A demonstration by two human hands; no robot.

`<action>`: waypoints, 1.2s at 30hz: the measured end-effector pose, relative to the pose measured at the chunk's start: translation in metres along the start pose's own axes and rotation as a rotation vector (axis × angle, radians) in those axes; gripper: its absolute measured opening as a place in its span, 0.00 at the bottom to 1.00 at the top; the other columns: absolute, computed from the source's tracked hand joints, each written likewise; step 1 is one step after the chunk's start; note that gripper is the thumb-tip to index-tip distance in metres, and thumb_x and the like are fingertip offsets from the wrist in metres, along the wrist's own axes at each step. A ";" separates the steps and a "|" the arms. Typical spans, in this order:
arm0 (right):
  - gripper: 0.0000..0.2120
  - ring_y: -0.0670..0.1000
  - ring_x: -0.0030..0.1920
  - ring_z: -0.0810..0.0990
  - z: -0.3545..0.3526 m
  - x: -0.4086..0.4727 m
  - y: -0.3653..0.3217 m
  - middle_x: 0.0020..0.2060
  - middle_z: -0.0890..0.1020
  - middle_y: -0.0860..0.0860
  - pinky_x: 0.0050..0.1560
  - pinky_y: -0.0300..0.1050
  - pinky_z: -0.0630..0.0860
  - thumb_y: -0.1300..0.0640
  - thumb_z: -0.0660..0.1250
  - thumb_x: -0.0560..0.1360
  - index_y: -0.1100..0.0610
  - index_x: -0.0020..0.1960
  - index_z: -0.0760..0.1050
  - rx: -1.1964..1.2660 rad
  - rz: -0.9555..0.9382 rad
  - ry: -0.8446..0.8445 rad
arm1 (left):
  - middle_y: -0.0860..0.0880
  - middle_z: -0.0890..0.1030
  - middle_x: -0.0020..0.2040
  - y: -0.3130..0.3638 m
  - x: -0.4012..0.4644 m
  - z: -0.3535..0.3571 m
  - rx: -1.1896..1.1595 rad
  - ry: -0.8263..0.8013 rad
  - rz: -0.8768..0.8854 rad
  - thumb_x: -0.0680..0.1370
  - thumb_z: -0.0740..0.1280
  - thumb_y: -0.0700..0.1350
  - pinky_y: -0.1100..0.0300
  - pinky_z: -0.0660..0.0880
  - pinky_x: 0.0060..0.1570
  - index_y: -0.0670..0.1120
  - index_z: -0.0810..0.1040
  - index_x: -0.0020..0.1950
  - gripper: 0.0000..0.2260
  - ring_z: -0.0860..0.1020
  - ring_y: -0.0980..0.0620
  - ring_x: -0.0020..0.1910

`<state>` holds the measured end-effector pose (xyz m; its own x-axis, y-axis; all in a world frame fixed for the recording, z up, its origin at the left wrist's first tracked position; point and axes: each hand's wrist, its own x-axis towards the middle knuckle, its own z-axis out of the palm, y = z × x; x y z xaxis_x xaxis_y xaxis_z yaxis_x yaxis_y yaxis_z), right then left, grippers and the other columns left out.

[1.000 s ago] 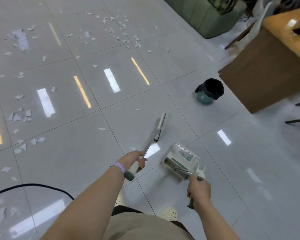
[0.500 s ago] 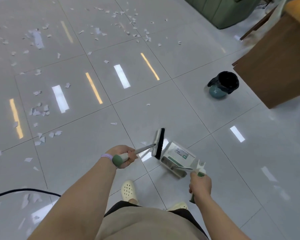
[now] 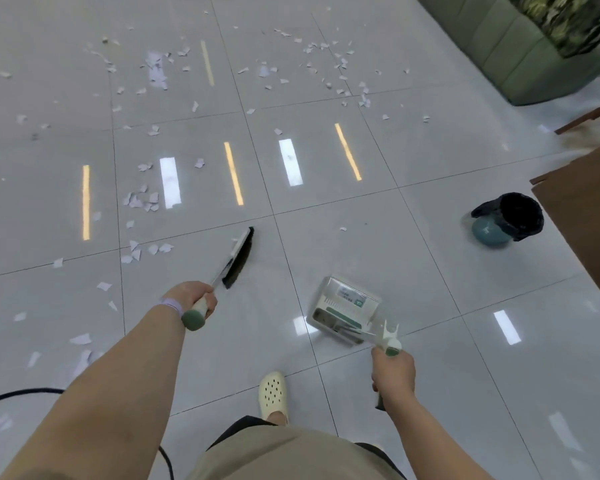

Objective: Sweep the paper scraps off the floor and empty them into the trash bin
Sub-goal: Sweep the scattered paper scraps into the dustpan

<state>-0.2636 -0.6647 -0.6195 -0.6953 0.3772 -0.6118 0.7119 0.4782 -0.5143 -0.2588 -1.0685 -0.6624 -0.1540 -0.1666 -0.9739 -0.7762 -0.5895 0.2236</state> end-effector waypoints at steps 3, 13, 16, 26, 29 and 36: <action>0.05 0.54 0.26 0.71 0.004 0.000 -0.006 0.28 0.73 0.57 0.29 0.44 0.70 0.61 0.64 0.75 0.62 0.42 0.74 -0.015 -0.019 -0.014 | 0.45 0.71 0.23 -0.004 0.007 -0.009 0.035 0.148 0.085 0.83 0.58 0.37 0.68 0.67 0.20 0.40 0.68 0.41 0.10 0.68 0.50 0.19; 0.07 0.54 0.24 0.68 -0.014 0.009 -0.022 0.25 0.71 0.55 0.28 0.45 0.69 0.60 0.66 0.74 0.62 0.39 0.73 0.141 0.065 0.046 | 0.45 0.71 0.34 0.010 0.012 0.036 -0.073 0.127 0.236 0.82 0.58 0.38 0.60 0.70 0.27 0.41 0.69 0.47 0.05 0.70 0.48 0.27; 0.07 0.53 0.24 0.66 -0.025 0.020 -0.034 0.24 0.70 0.54 0.26 0.44 0.67 0.61 0.66 0.74 0.61 0.39 0.71 0.241 0.100 0.025 | 0.45 0.71 0.32 0.017 0.004 0.082 -0.058 0.042 0.219 0.82 0.59 0.38 0.65 0.68 0.22 0.41 0.69 0.48 0.04 0.69 0.51 0.20; 0.15 0.45 0.17 0.58 -0.111 0.110 -0.082 0.20 0.60 0.47 0.16 0.35 0.58 0.59 0.64 0.79 0.53 0.36 0.63 0.898 0.387 -0.211 | 0.45 0.72 0.30 0.016 -0.051 0.296 0.228 -0.243 0.172 0.82 0.61 0.38 0.67 0.64 0.18 0.39 0.71 0.47 0.04 0.68 0.53 0.18; 0.13 0.45 0.17 0.59 -0.136 0.137 -0.087 0.20 0.61 0.47 0.16 0.35 0.58 0.61 0.63 0.79 0.55 0.38 0.64 0.882 0.403 -0.201 | 0.45 0.72 0.31 0.014 -0.058 0.358 0.228 -0.321 0.097 0.82 0.60 0.39 0.67 0.64 0.18 0.39 0.71 0.50 0.03 0.68 0.54 0.20; 0.07 0.47 0.19 0.59 -0.168 0.190 -0.090 0.22 0.63 0.49 0.18 0.38 0.59 0.63 0.61 0.79 0.57 0.42 0.69 0.773 0.409 -0.217 | 0.47 0.69 0.29 0.009 -0.049 0.468 0.068 -0.397 -0.051 0.84 0.58 0.40 0.68 0.64 0.17 0.41 0.67 0.47 0.06 0.66 0.54 0.17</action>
<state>-0.4763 -0.5031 -0.5887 -0.3945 0.2051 -0.8957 0.8220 -0.3569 -0.4438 -0.5441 -0.6959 -0.6309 -0.3280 0.1874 -0.9259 -0.8256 -0.5332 0.1845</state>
